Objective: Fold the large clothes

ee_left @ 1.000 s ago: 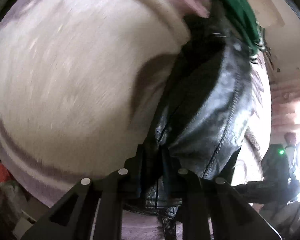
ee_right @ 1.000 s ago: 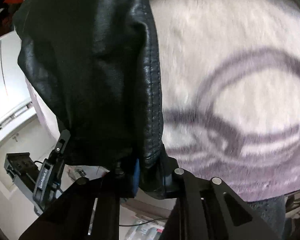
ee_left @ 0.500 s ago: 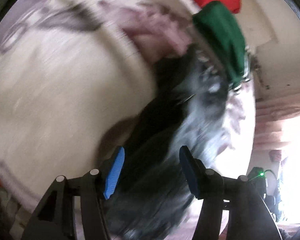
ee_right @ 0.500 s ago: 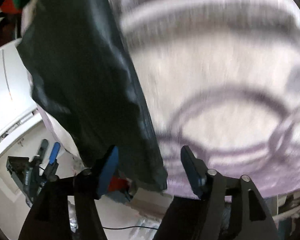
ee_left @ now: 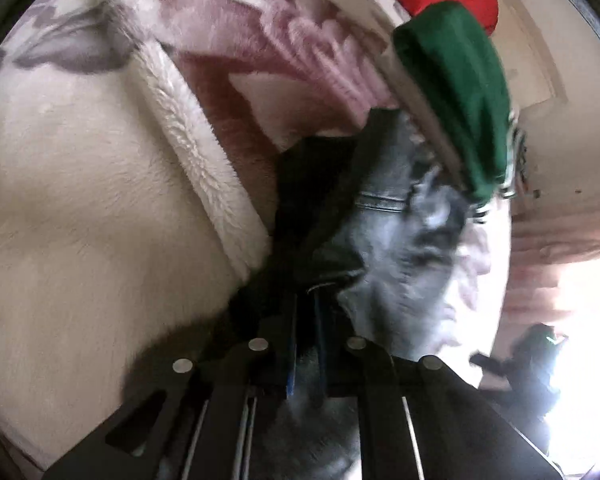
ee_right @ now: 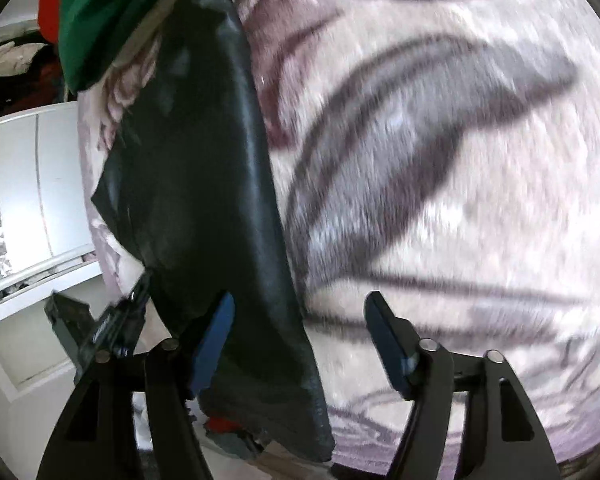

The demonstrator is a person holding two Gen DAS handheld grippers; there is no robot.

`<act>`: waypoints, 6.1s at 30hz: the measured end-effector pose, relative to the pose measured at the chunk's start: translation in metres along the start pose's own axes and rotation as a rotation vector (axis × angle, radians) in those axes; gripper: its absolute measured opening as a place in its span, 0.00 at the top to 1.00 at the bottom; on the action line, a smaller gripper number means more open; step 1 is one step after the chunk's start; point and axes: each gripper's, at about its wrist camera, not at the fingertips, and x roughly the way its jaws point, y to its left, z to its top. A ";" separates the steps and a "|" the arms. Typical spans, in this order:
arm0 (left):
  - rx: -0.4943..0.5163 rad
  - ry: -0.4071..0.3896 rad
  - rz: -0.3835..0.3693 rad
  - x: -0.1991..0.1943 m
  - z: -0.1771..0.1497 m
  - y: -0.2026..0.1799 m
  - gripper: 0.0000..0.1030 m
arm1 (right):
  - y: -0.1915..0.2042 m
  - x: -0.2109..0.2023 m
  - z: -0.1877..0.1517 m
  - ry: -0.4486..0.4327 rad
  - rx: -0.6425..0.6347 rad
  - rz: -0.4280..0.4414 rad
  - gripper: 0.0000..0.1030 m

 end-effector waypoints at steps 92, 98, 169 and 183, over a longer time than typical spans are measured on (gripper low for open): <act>-0.714 -0.374 -0.336 -0.111 -0.339 0.219 0.97 | 0.365 0.037 -0.235 -0.207 -1.420 0.015 0.85; -0.879 -0.497 -0.330 -0.155 -0.408 0.277 0.82 | 0.347 0.110 -0.320 -0.059 -1.702 -0.126 0.84; -0.589 -0.187 -0.075 -0.019 -0.333 0.142 0.61 | 0.246 0.030 -0.084 0.183 -0.344 -0.090 0.78; -0.632 -0.298 -0.101 -0.077 -0.320 0.162 0.33 | 0.261 -0.034 -0.101 0.126 -0.507 -0.199 0.33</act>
